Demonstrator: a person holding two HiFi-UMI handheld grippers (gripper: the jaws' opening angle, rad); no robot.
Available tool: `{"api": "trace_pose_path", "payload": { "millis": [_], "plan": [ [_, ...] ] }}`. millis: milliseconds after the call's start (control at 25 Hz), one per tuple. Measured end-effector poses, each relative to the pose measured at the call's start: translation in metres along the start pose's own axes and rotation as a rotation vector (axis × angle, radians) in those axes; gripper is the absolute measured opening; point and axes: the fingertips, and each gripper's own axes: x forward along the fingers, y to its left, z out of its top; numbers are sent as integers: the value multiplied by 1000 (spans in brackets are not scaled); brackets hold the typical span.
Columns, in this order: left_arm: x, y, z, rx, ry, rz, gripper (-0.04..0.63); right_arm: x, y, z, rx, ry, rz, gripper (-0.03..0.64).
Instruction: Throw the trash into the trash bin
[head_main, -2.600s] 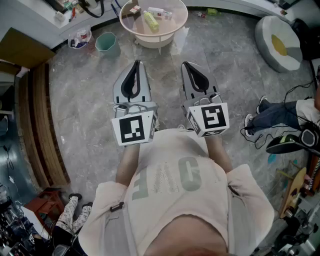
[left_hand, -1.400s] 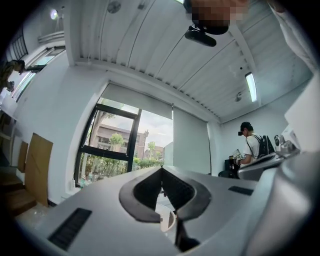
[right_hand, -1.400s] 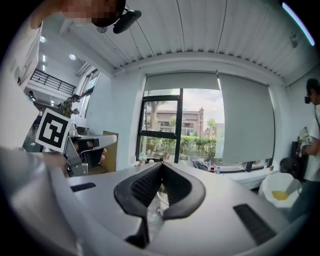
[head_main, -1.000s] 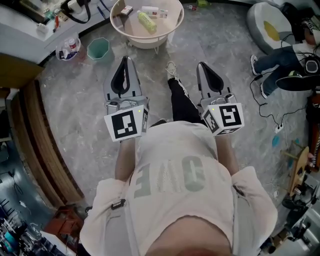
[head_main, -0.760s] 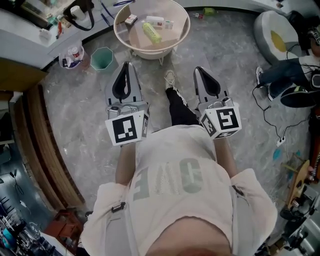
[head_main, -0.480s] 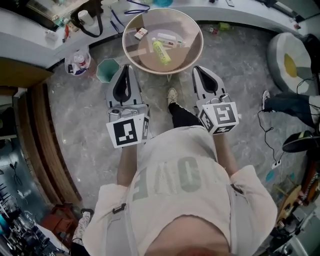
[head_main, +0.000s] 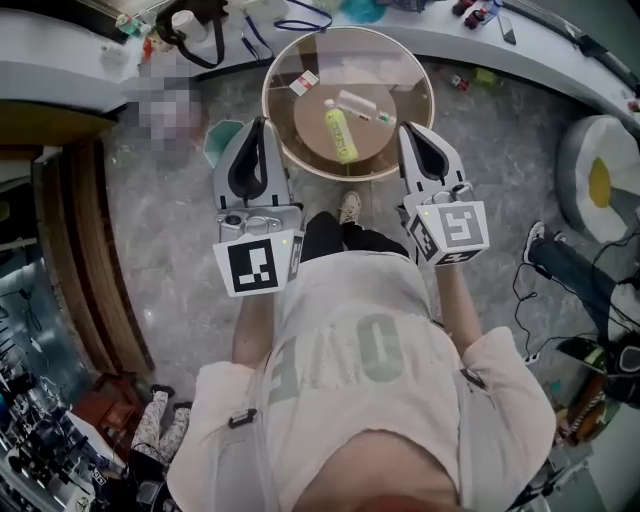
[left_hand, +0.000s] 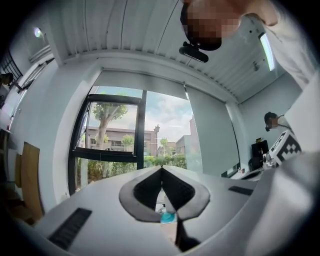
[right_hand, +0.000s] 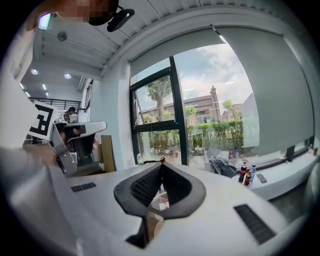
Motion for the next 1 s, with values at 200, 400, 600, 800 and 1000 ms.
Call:
{"api": "trace_pose_path", "payload": {
  "millis": [200, 400, 600, 800, 1000],
  "plan": [
    [31, 25, -22, -36, 10, -13, 12, 30, 1, -17, 46, 51, -25, 14],
    [73, 24, -19, -51, -46, -116, 12, 41, -17, 10, 53, -8, -115, 14],
    [111, 23, -10, -102, -86, -187, 12, 54, -35, 39, 15, -73, -164, 14],
    [136, 25, -15, -88, -64, -235, 12, 76, -38, 51, 19, -87, -180, 14],
    [155, 27, -43, -130, 12, -259, 12, 95, -45, 54, 70, -83, -199, 14]
  ]
}}
